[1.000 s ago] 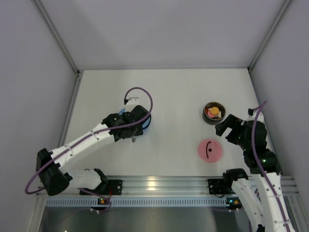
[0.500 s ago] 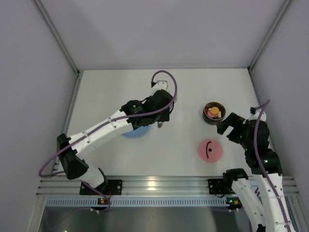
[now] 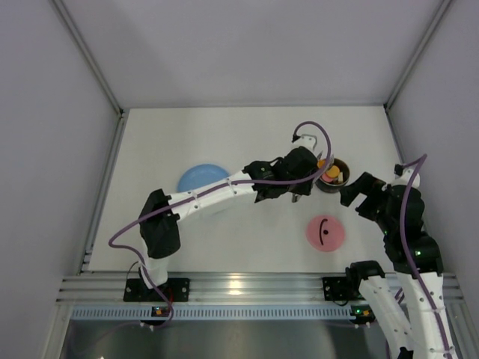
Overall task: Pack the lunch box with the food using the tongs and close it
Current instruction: Place the fake food in the packing box.
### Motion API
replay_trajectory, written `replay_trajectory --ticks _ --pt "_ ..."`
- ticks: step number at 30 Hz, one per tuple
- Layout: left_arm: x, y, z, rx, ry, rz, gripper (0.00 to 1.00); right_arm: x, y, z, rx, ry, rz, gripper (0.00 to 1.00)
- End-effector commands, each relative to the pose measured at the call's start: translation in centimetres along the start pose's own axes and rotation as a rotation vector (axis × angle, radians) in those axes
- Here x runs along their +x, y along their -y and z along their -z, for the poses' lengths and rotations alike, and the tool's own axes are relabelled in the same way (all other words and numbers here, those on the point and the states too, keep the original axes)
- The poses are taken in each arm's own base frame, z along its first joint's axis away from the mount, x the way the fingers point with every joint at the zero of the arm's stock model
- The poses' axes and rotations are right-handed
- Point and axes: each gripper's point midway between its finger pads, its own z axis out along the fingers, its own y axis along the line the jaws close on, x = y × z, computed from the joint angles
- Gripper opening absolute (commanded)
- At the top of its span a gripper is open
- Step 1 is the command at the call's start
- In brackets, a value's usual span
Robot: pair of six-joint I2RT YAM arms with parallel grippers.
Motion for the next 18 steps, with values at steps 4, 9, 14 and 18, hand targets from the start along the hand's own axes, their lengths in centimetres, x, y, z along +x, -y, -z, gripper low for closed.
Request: replay_trajectory --ticks 4,9,14,18 --pt "-4.5 5.0 -0.2 0.194 0.143 0.019 0.18 -1.3 0.3 1.3 0.018 0.046 0.014 1.00" --pt "-3.4 5.0 -1.5 0.173 0.110 0.008 0.18 -1.2 0.3 1.3 0.016 0.046 0.012 0.99" --pt "-3.0 4.5 -1.7 0.153 0.099 0.005 0.25 -1.0 0.4 1.3 0.015 0.042 0.011 1.00" --pt "-2.8 4.4 -1.8 0.150 0.091 0.004 0.31 -0.9 0.4 1.3 0.017 0.042 0.014 0.99"
